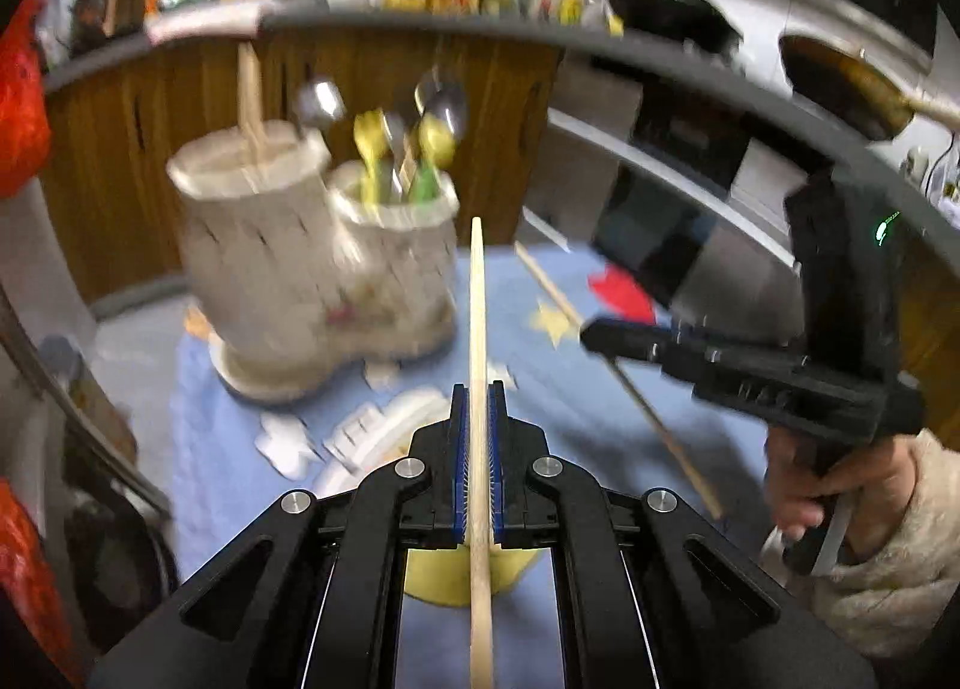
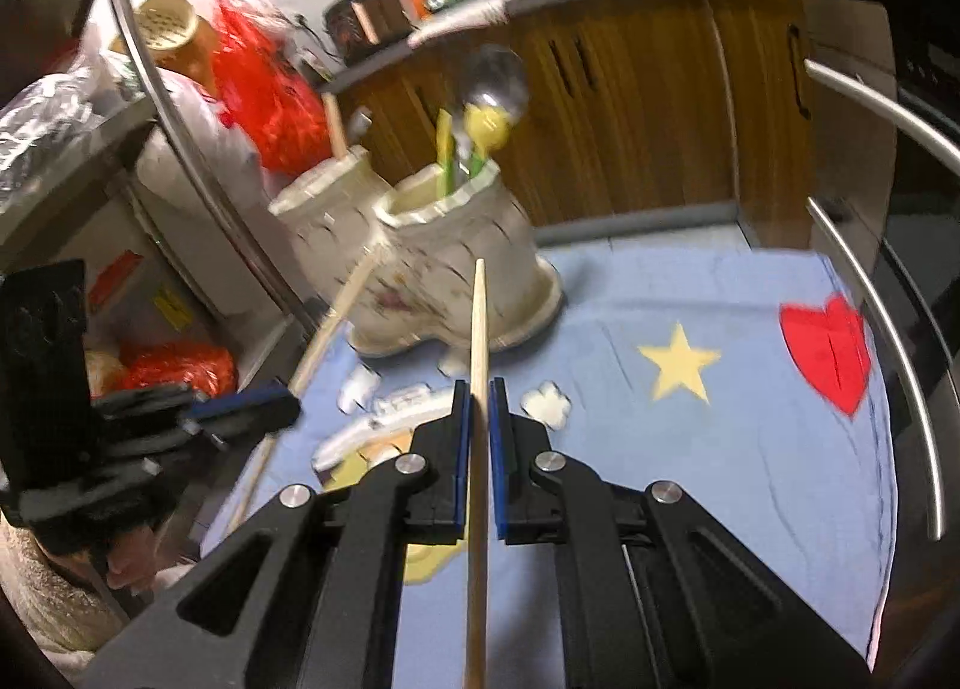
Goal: Organize utensils
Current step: 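Lift both chopsticks off the cloth and carry them up over the holder, then lower the chopstick into the small cup while the left gripper lowers its chopstick into the tall cup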
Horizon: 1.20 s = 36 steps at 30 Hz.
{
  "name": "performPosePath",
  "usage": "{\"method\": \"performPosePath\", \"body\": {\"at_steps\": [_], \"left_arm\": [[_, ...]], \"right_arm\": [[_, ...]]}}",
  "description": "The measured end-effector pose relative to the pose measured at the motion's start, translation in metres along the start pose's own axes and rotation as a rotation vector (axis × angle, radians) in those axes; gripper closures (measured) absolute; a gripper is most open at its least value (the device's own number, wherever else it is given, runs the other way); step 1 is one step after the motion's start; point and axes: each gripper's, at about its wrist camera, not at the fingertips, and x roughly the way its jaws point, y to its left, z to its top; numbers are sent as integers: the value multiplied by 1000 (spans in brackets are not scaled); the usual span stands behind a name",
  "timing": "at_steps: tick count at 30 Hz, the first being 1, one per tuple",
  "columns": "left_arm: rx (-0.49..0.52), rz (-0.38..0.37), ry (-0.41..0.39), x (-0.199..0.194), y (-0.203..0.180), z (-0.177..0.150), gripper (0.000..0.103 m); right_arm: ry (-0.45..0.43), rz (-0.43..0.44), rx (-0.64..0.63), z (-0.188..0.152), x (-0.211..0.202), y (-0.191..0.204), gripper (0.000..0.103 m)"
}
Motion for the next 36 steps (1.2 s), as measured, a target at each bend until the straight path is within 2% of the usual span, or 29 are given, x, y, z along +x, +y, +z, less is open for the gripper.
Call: {"method": "performPosePath", "body": {"at_steps": [2, 7, 11, 18, 25, 31, 36], "left_arm": [[-21, 5, -66, -15, 7, 12, 97], [-68, 43, -295, -53, 38, 55, 97], [-155, 50, -388, -53, 72, 88, 97], [-189, 78, -472, -26, 103, 125, 97], [-133, 108, -516, 1, 103, 138, 97], [-139, 136, -532, 17, 114, 132, 97], [-138, 137, -550, 22, 117, 119, 97]], "right_arm": [[-32, 23, -16, 12, -3, 8, 97], [-114, 61, -55, 50, -4, 25, 97], [-179, 64, -92, 78, 6, 35, 97], [-309, 89, -81, 126, 28, 36, 97], [-419, 27, -76, 151, 53, 35, 97], [-516, -77, -124, 150, 76, 38, 97], [-555, -100, -99, 143, 82, 29, 97]]}}
